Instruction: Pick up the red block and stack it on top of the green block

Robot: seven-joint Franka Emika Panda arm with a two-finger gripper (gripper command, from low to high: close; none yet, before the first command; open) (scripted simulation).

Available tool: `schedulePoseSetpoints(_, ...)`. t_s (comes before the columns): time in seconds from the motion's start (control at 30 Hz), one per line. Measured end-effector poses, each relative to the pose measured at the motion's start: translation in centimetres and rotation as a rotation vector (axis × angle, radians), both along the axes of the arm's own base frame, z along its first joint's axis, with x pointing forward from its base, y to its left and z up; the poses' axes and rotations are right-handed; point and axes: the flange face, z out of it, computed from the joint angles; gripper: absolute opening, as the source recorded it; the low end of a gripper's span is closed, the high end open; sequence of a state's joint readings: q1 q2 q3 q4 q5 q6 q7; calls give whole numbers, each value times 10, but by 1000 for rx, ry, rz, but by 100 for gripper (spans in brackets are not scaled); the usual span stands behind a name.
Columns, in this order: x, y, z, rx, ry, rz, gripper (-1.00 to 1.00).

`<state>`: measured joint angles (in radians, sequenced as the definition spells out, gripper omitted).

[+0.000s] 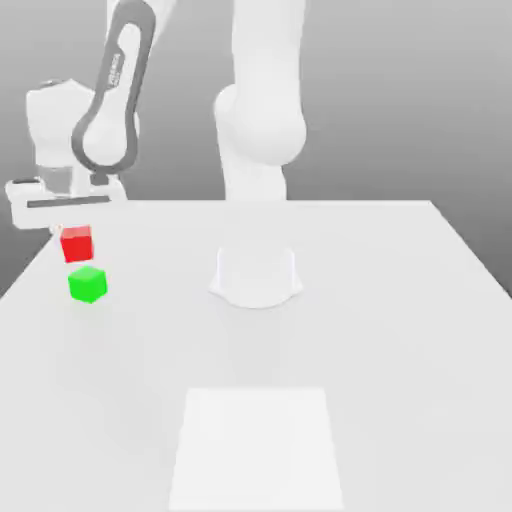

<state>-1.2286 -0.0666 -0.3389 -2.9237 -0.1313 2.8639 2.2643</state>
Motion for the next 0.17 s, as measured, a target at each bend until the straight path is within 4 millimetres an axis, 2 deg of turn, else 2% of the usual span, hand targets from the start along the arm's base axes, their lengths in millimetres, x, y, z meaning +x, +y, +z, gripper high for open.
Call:
schedulePoseSetpoints(0.1,4,4,-17,3,-10,9,-100)
schedulePoseSetpoints(0.13,6,5,-20,3,-12,13,100)
schedulePoseSetpoints(0.17,5,5,-20,3,-12,12,100)
